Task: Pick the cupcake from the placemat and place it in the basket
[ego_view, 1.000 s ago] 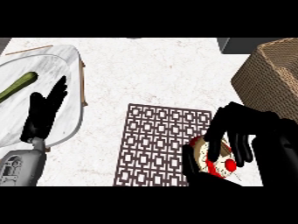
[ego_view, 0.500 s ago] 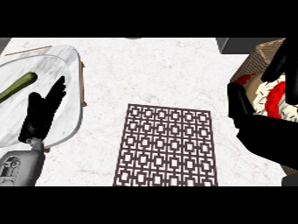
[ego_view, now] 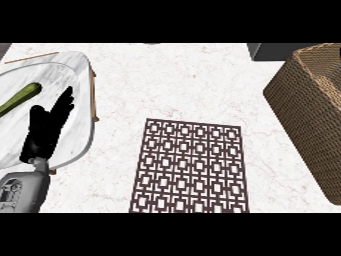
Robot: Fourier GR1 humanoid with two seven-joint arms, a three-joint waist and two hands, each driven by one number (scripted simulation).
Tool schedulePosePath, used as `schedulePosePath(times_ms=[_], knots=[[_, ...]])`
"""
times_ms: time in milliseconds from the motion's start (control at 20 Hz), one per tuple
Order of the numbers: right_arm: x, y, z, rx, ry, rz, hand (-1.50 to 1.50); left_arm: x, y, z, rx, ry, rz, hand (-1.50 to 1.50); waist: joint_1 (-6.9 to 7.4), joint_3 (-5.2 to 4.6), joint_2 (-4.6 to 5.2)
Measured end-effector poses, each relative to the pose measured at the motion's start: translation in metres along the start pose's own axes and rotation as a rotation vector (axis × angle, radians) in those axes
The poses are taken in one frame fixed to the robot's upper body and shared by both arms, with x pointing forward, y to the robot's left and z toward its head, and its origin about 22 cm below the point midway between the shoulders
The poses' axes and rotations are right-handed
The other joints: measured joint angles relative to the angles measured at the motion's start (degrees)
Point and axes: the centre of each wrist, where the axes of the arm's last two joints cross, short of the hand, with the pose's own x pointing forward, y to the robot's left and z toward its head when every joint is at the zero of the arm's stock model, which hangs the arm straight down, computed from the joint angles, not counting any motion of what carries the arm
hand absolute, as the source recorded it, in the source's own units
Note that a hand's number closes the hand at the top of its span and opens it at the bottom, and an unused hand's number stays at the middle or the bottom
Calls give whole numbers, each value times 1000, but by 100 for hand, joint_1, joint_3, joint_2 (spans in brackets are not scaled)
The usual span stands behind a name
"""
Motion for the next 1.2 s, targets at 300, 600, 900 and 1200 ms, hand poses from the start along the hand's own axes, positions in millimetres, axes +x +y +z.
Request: schedulePosePath(times_ms=[300,600,900,1200], knots=[[-52,-26,-24,33,137,136,150,-5,-2,3,-7,-6,0,0,38,6,18],[-107,-40,-38,66,152,153,150,-3,-8,1,-13,-6,3,0,66,10,22],[-153,-22,-47,111,121,132,150,1,-7,1,-19,-13,0,0,83,11,24],[-184,4,-50,145,127,132,150,3,-7,3,-15,-5,1,0,85,8,21]])
